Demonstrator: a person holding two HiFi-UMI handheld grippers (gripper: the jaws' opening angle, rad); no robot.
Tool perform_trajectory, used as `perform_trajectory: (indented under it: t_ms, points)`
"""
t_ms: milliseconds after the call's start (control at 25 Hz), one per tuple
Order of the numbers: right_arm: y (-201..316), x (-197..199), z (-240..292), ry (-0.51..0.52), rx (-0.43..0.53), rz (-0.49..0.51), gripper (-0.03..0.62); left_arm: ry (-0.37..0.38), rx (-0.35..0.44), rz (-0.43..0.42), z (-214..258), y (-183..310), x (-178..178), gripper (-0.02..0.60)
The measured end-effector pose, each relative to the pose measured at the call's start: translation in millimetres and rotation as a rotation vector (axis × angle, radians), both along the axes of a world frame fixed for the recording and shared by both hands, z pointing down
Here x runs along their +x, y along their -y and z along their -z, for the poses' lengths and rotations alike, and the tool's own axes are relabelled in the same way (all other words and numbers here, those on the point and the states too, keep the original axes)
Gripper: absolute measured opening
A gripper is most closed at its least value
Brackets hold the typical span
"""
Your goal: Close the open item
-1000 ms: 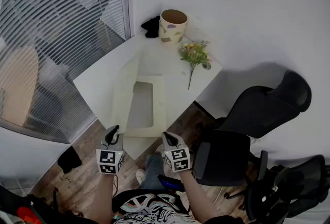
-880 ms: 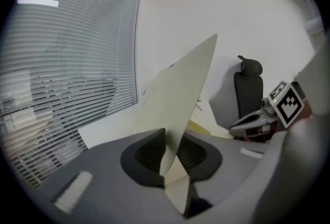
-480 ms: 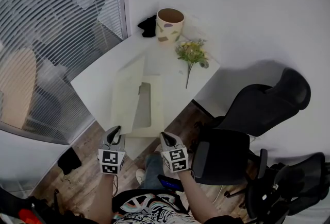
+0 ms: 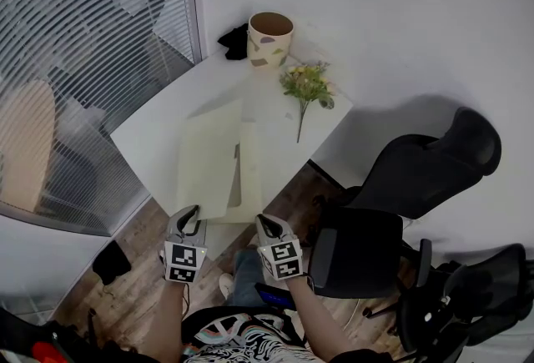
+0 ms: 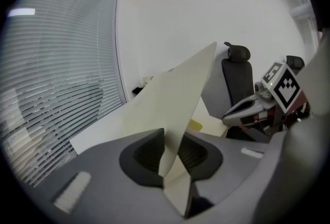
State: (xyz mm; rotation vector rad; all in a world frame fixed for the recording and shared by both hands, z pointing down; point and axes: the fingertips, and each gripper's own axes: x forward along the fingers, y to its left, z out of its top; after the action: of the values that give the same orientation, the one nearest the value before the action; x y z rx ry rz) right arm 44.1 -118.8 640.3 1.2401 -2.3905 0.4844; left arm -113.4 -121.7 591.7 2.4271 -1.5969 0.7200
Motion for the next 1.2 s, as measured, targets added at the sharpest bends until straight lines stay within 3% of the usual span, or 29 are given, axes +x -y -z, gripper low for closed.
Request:
perform_trajectory:
  t_ms: [1200]
  points:
    - [1, 0, -2, 0.001, 0.000, 0.008, 0.000, 0.175, -0.111, -0.155, -37, 6, 35, 0.144]
